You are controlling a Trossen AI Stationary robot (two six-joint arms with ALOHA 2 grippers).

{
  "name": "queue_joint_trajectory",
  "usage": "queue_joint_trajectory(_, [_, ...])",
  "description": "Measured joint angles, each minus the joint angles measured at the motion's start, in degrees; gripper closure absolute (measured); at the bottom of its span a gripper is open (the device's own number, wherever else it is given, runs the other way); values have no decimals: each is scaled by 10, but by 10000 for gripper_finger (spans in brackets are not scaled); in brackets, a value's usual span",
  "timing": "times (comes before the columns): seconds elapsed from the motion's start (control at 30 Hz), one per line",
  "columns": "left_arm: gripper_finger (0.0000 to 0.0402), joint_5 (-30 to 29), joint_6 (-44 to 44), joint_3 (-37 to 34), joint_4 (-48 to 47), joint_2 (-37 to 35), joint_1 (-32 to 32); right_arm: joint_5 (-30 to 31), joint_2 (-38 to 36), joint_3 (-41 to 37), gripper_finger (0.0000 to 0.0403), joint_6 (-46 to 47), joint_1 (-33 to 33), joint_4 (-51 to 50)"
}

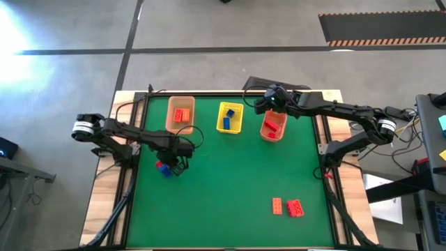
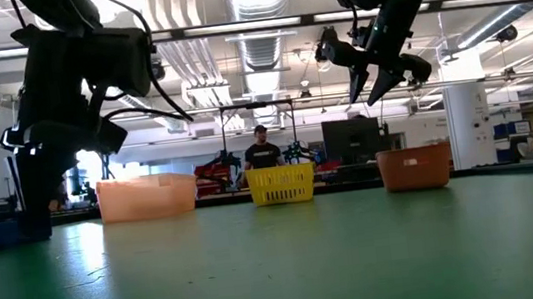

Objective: Sort & place blocks by color
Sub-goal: Put the blue game piece into the yellow bin

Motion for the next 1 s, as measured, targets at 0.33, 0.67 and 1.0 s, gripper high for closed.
queue_joint_trajectory(0.33, [317, -13, -5, 37, 0, -49, 0, -26, -21, 0, 247, -2, 4, -18])
queue_joint_trajectory(0.67, [316, -168, 26, 110, 134, -113, 3, -29, -97, 0, 247, 0, 37, -40])
queue_joint_trajectory(1.0, [316, -195, 200, 94, 563, -77, 48, -24, -147, 0, 264, 2, 85, -36])
